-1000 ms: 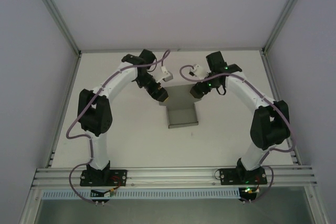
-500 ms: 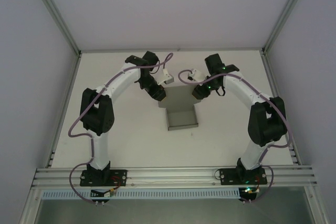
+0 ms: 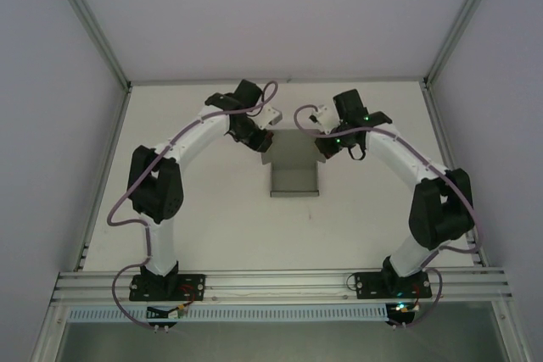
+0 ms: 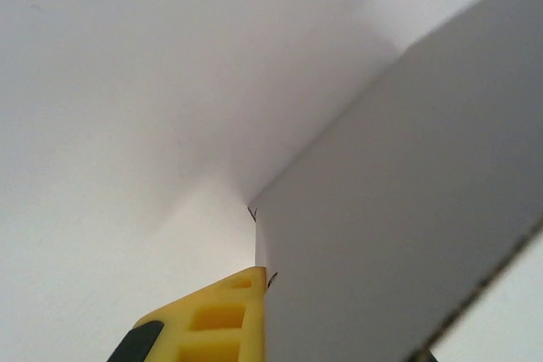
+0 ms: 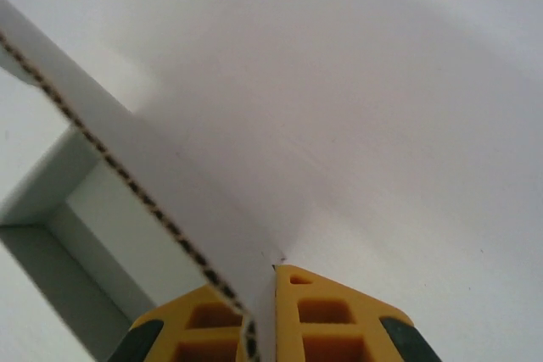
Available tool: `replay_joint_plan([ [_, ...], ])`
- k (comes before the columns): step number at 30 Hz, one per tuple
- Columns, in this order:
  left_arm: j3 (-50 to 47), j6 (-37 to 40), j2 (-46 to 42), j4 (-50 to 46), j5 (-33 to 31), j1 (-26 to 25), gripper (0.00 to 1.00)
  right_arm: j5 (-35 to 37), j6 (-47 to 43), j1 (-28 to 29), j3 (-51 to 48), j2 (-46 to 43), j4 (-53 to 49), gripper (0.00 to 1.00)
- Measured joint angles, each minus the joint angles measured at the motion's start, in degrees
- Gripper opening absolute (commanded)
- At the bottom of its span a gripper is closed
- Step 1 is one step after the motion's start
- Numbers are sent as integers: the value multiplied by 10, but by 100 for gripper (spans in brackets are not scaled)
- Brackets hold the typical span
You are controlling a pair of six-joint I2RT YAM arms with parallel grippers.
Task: Assemble paper box
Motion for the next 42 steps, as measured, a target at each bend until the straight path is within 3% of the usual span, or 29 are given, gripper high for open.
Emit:
replay_joint_plan([
  [7, -51, -210, -16, 114, -78, -22, 0, 158, 280, 77, -33, -22, 57, 0],
  [13, -55, -313, -16, 157, -134, -40, 0, 241, 475, 92, -28, -3, 89, 0],
  [17, -77, -365, -24, 195, -162, -50, 0, 271, 551, 96, -21, 14, 113, 0],
  [27, -139, -424, -33, 291, -217, -61, 0, 301, 539, 110, -57, 39, 233, 0],
  [32, -193, -421, -50, 362, -226, -62, 0, 313, 500, 116, -127, 27, 340, 0],
  [34, -221, -411, -62, 389, -234, -68, 5, 316, 488, 120, -158, 15, 375, 0],
  [42, -310, -380, -93, 484, -277, -95, 4, 332, 463, 134, -256, -9, 494, 0],
])
